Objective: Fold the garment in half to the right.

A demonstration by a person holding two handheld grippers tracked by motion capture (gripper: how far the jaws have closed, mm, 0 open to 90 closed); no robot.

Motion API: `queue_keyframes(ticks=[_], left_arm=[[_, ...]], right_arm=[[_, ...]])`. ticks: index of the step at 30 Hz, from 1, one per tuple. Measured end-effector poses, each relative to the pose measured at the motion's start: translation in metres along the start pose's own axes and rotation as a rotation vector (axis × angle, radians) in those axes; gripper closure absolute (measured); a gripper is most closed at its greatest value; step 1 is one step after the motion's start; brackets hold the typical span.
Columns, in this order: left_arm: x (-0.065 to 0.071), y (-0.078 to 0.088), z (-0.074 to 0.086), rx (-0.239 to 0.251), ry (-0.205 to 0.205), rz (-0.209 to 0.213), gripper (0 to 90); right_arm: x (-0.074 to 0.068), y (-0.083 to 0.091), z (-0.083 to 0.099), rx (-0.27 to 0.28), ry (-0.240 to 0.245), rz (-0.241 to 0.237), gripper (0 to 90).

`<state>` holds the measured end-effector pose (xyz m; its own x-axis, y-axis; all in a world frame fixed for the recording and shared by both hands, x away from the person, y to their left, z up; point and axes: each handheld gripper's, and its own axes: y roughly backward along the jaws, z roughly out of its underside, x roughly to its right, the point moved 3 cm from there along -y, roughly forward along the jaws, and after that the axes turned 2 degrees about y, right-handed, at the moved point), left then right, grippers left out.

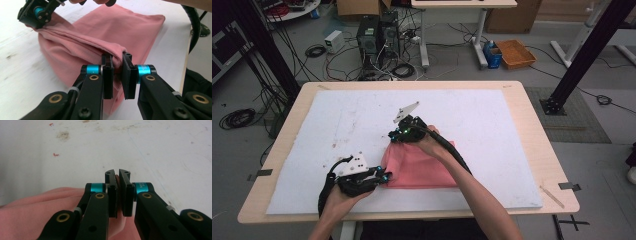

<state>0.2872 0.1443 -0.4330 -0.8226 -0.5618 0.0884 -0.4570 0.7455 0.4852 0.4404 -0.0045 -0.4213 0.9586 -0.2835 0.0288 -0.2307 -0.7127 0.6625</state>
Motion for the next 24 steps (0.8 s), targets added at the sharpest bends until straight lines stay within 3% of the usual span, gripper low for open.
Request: queue_keyframes(ticks=[15,24], left_arm=[[0.026,-0.060,-0.017,-0.021,-0.023,0.055,80.8],[0.039,-0.085,-0.025,-0.043,-0.037,0.079,80.8]], right_arm=[[0.015,0.037,0.036,-0.003,-0.009,0.064,86.5],[0.020,0.056,0.060,0.003,-0.023,0.105,86.5]])
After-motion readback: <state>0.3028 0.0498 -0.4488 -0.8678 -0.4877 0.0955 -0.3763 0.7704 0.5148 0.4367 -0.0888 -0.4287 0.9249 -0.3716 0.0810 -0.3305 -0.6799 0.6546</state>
